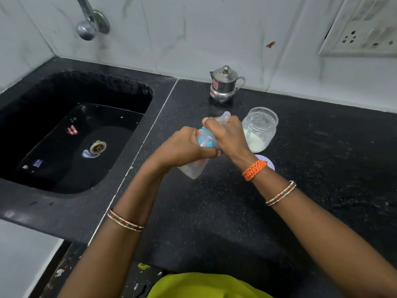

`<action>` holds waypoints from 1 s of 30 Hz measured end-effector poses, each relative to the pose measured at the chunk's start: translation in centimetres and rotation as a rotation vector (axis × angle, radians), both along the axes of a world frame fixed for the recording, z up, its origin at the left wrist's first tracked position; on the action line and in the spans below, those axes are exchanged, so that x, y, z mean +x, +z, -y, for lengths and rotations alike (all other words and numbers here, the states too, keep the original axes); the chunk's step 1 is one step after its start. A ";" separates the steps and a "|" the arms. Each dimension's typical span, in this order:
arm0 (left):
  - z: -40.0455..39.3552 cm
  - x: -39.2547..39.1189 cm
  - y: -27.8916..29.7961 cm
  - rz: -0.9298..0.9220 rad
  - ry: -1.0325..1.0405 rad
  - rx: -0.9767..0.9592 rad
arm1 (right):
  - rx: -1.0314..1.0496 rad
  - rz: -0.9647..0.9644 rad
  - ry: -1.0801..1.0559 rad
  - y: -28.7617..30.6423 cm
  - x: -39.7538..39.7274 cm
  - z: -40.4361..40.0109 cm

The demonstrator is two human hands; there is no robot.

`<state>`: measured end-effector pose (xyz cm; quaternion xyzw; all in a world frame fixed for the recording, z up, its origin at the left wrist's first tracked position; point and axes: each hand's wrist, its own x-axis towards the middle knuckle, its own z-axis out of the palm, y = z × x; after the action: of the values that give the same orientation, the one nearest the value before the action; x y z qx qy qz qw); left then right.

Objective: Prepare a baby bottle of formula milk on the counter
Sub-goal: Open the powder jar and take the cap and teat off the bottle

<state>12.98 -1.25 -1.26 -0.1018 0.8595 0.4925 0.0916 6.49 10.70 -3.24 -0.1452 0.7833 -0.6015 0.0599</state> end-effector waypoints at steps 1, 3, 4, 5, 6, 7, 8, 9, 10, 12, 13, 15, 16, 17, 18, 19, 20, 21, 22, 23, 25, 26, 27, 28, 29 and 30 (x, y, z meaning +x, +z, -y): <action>0.4 0.1 -0.1 0.051 -0.072 0.231 | -0.065 -0.033 0.066 0.4 0.3 -0.3; 0.6 0.5 -1.3 0.235 -0.340 0.888 | -0.199 -0.109 0.278 1.9 1.1 -0.4; 0.1 0.8 -2.0 0.296 -0.501 1.235 | -0.221 -0.135 0.405 2.6 1.3 -0.1; -0.5 1.0 -2.7 0.320 -0.642 1.510 | -0.207 -0.140 0.520 3.4 1.3 0.2; -1.0 0.9 -3.2 0.319 -0.750 1.668 | -0.184 -0.121 0.605 4.1 1.2 0.4; -1.2 0.6 -3.4 0.299 -0.818 1.718 | -0.166 -0.079 0.660 4.6 0.9 0.4; -1.2 0.3 -3.4 0.262 -0.843 1.708 | -0.165 -0.015 0.698 4.9 0.5 0.1; -0.8 0.1 -3.4 0.221 -0.827 1.664 | -0.173 0.068 0.731 5.0 0.0 -0.4; -0.3 0.1 -3.5 0.191 -0.786 1.616 | -0.178 0.155 0.760 5.0 -0.5 -0.9; 0.6 0.1 -3.9 0.156 -0.685 1.524 | -0.201 0.262 0.790 4.4 -1.3 -2.1; 0.9 0.1 -4.1 0.135 -0.622 1.462 | -0.230 0.295 0.800 4.1 -1.4 -2.5; 0.6 0.3 -4.6 0.121 -0.508 1.321 | -0.304 0.384 0.824 3.8 -1.0 -2.4; 0.3 0.4 -4.8 0.129 -0.466 1.257 | -0.331 0.422 0.840 3.6 -0.9 -2.4; 0.0 0.4 -4.9 0.138 -0.434 1.207 | -0.339 0.433 0.865 3.4 -0.7 -2.2; -0.3 0.4 -5.1 0.149 -0.420 1.175 | -0.323 0.419 0.886 3.3 -0.7 -2.1; -0.5 0.4 -5.2 0.153 -0.426 1.168 | -0.288 0.395 0.886 3.3 -0.5 -1.8; -0.7 0.3 -5.3 0.151 -0.449 1.173 | -0.248 0.373 0.859 3.3 -0.4 -1.7; -0.8 0.2 -5.3 0.146 -0.479 1.178 | -0.210 0.357 0.813 3.2 -0.4 -1.6; -0.7 0.1 -5.2 0.140 -0.502 1.174 | -0.191 0.347 0.764 3.1 -0.4 -1.7; -0.5 0.1 -5.1 0.136 -0.508 1.156 | -0.191 0.343 0.718 2.9 -0.4 -1.9; 0.0 0.0 -5.3 0.123 -0.480 1.095 | -0.229 0.339 0.647 2.4 -0.6 -2.4; 0.3 0.0 -5.5 0.115 -0.456 1.057 | -0.249 0.339 0.620 2.2 -0.7 -2.8; 0.6 0.0 -5.7 0.105 -0.428 1.007 | -0.264 0.341 0.602 1.9 -0.8 -3.0; 0.8 0.0 -5.8 0.092 -0.396 0.936 | -0.276 0.347 0.600 1.6 -0.9 -3.2; 1.0 0.0 -6.0 0.073 -0.367 0.845 | -0.287 0.355 0.601 1.4 -0.9 -3.3; 1.2 0.0 -6.2 0.051 -0.342 0.741 | -0.304 0.358 0.587 1.2 -0.9 -3.4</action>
<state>12.94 -2.45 -7.43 0.0702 0.6259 0.7437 0.2241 5.59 14.07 -2.02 -0.2632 0.5873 -0.6840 0.3435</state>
